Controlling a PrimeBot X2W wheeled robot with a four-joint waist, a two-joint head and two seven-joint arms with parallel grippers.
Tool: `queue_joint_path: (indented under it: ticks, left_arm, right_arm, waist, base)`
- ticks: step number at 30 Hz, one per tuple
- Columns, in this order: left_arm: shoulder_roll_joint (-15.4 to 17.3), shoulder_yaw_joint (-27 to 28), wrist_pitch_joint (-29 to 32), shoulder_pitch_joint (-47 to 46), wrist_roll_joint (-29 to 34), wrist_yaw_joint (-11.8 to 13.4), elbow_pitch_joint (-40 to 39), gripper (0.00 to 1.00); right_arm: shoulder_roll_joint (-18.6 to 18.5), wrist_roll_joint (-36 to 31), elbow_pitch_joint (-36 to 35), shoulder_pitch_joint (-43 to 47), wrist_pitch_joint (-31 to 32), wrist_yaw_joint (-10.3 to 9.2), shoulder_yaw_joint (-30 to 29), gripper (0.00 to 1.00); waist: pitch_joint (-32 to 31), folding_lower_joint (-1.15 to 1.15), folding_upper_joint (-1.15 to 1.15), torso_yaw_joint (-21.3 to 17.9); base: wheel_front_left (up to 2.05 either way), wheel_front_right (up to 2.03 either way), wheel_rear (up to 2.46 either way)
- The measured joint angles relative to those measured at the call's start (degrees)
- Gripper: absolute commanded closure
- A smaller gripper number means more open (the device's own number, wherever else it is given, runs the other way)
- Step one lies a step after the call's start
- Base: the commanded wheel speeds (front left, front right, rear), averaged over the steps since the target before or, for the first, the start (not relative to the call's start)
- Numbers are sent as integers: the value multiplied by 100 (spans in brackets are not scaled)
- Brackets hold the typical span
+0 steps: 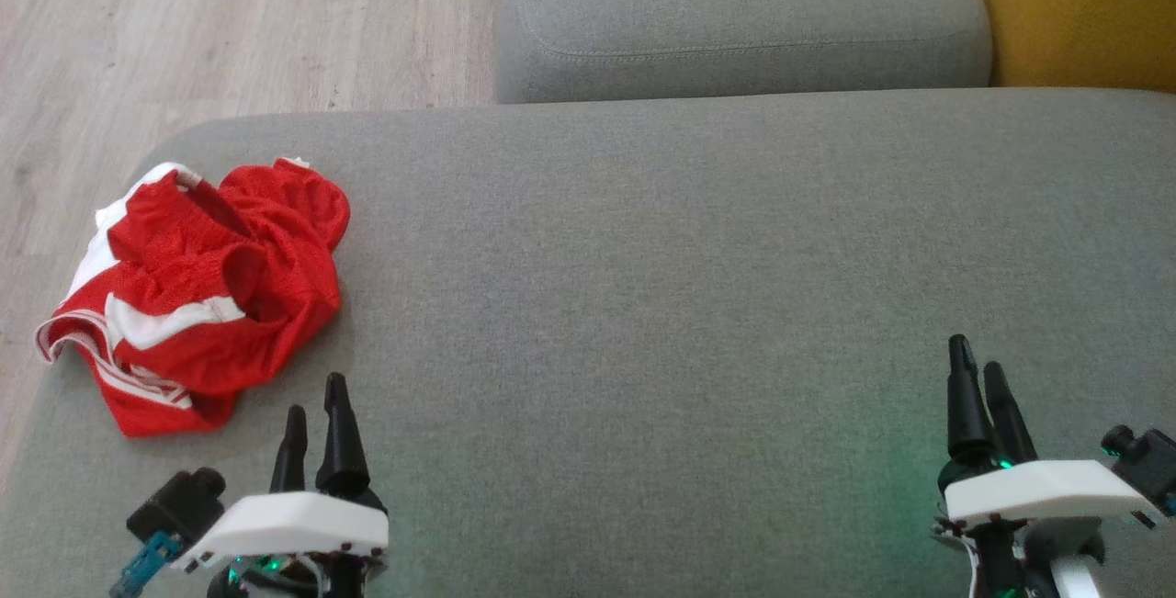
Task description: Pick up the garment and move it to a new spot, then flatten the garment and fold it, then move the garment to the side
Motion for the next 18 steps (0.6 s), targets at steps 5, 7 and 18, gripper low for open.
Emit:
queue_joint_path:
  ticks: [5, 7, 18]
  left_arm:
    - [1, -136, -83, -1, 385, 70, -3, 0]
    - [-1, -166, -119, -1, 523, 121, -10, 0]
    - [3, -349, -296, -9, 1282, 252, -14, 0]
  right_arm:
    - [0, -370, -62, 5, -71, 0, 23, 0]
    - [-1, -515, -90, 7, -104, 0, 29, 0]
    - [-2, -1349, -164, 21, -267, 0, 82, 0]
  waist:
    - [-19, 0, 0, 17]
    - [-26, 0, 0, 22]
    - [-67, 0, 0, 56]
  base:
    - [0, 0, 0]
    - [0, 0, 0]
    - [0, 0, 0]
